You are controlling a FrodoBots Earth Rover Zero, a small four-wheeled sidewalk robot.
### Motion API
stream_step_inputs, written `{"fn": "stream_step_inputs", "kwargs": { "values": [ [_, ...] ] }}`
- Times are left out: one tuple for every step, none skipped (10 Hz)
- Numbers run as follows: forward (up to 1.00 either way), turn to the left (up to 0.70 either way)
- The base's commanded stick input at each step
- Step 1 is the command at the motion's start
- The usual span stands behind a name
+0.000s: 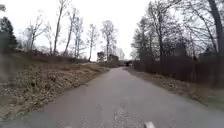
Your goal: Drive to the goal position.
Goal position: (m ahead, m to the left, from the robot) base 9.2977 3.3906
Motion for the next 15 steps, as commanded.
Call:
{"fn": "stream_step_inputs", "kwargs": {
  "values": [
    [0.7, 0.0],
    [0.7, 0.0],
    [0.7, 0.0],
    [0.7, 0.0],
    [0.7, 0.0],
    [0.7, 0.0],
    [0.7, 0.0],
    [0.7, -0.01],
    [0.7, -0.05],
    [0.7, -0.09],
    [0.7, -0.14],
    [0.7, -0.18],
    [0.7, -0.22],
    [0.7, -0.27],
    [0.7, -0.31]
  ]
}}
